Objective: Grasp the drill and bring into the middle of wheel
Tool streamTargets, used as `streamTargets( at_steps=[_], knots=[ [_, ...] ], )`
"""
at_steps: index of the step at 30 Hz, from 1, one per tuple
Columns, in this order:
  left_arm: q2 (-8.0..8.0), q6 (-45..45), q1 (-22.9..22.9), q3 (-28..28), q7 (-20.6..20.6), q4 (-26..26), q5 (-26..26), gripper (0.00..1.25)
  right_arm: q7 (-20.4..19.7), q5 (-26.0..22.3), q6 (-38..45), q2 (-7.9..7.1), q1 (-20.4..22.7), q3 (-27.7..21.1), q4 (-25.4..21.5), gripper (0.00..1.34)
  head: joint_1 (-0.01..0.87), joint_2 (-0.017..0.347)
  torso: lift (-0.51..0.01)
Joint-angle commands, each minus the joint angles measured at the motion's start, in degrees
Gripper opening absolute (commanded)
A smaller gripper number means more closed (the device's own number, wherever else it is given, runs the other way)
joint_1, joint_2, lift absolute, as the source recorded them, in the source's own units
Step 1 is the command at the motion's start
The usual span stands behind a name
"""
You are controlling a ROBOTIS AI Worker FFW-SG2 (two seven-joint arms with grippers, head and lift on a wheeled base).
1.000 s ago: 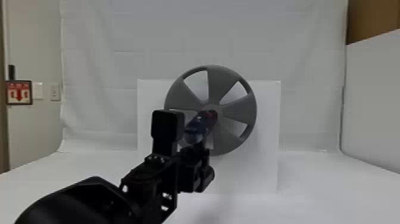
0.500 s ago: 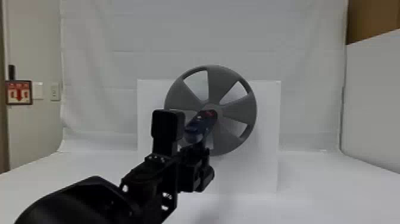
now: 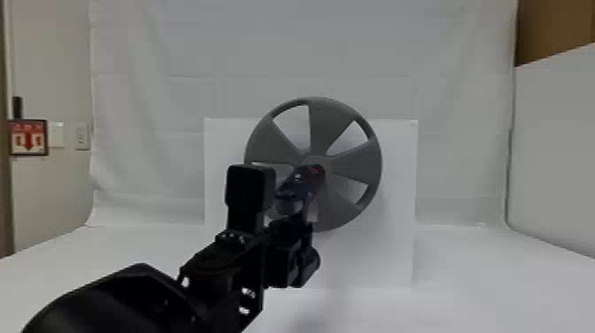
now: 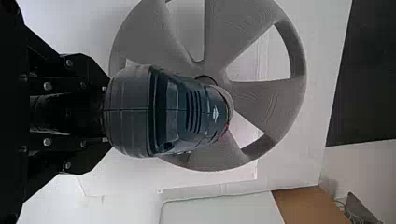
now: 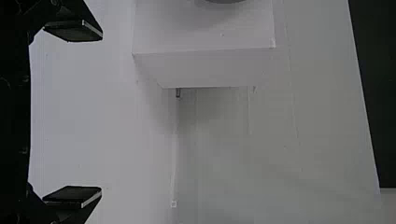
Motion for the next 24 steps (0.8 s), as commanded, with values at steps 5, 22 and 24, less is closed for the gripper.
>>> streamTargets(
  at_steps=[5,22,24],
  knots=[
    [0.0,-2.33,2.72,2.71,-4.16,-1.84,-0.74,0.06,-0.02,-0.26,0.0,0.28,0.5,-0.56,0.0,1.2,0.054,0.031,-0.403],
    [0.18,-2.77,10.02,9.47,-3.89,-5.97,-0.57,0.06,-0.02,0.0,0.0,1.33,0.5,-0.65,0.0,1.2,0.054,0.031,-0.403],
    [0.26,-3.03,10.54,9.56,-2.31,-5.97,-1.27,0.06,-0.02,0.26,0.0,1.6,0.41,-0.56,0.0,1.2,0.054,0.031,-0.403]
  ],
)
